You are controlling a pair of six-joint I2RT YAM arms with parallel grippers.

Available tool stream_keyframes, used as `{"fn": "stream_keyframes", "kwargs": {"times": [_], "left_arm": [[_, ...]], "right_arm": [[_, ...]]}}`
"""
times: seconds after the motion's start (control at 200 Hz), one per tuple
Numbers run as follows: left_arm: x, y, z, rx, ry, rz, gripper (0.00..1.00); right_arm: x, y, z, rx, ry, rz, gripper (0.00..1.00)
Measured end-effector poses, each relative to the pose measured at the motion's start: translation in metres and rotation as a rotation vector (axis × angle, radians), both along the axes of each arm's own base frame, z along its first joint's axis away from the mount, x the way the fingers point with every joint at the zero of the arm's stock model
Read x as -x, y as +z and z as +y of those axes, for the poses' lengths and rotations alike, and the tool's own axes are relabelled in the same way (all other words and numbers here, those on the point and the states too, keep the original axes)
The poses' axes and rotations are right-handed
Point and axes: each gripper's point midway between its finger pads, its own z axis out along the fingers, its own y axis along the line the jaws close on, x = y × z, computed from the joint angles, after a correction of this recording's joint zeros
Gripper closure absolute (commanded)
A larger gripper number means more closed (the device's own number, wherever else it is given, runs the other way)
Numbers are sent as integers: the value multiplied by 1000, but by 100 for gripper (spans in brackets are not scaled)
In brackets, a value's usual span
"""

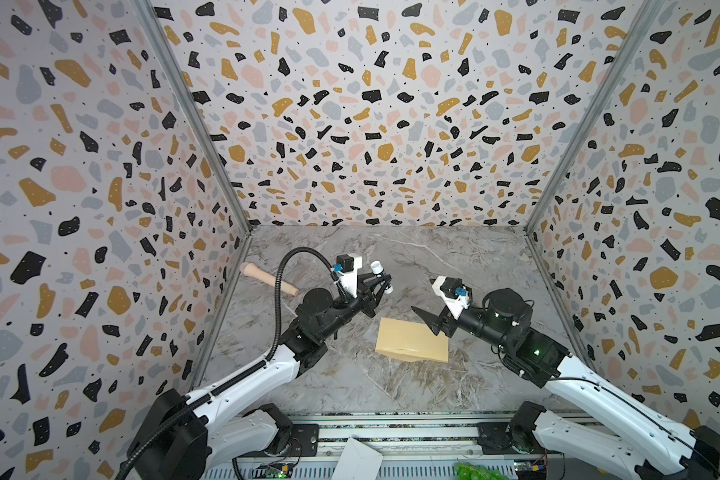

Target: Place the letter into the envelope and seal it

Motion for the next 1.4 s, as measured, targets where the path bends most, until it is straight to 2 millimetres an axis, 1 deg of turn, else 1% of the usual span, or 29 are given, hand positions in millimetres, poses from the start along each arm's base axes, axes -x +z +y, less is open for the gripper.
{"fn": "stream_keyframes", "kwargs": {"times": [0.125,0.19,0.255,0.385,0.471,0.581,0.681,0.846,0.956,1.011,1.242,1.312,1.397], "left_arm": [[-8,3,9,138,52,119,100],[-11,3,12,203,71,176,100],[-11,3,12,255,79,222,100],[-10,3,10,333,79,290,100],[-8,3,9,369,73,323,100],[-7,4,8,399,64,346,100],[-7,6,8,423,58,355,100],[-6,8,8,445,52,366,100],[-6,8,8,449,47,369,100],[-6,8,7,451,43,373,100],[-5,10,7,461,33,375,100],[-4,10,6,461,30,376,100],[-4,10,6,461,27,377,100]], "right_arm": [[4,-17,4,-59,23,-104,26],[8,-22,9,-75,40,-158,26],[9,-19,17,-86,54,-212,28],[5,-7,33,-124,55,-307,32],[1,-6,42,-129,52,-337,34],[-7,-3,54,-128,38,-370,38],[-14,0,59,-132,17,-399,43],[-23,4,64,-131,-12,-426,48],[-27,6,65,-131,-25,-438,55],[-28,7,66,-130,-31,-439,57],[-35,3,70,-118,-47,-437,60],[-37,3,71,-116,-51,-436,64],[-39,4,72,-116,-56,-436,68]]}}
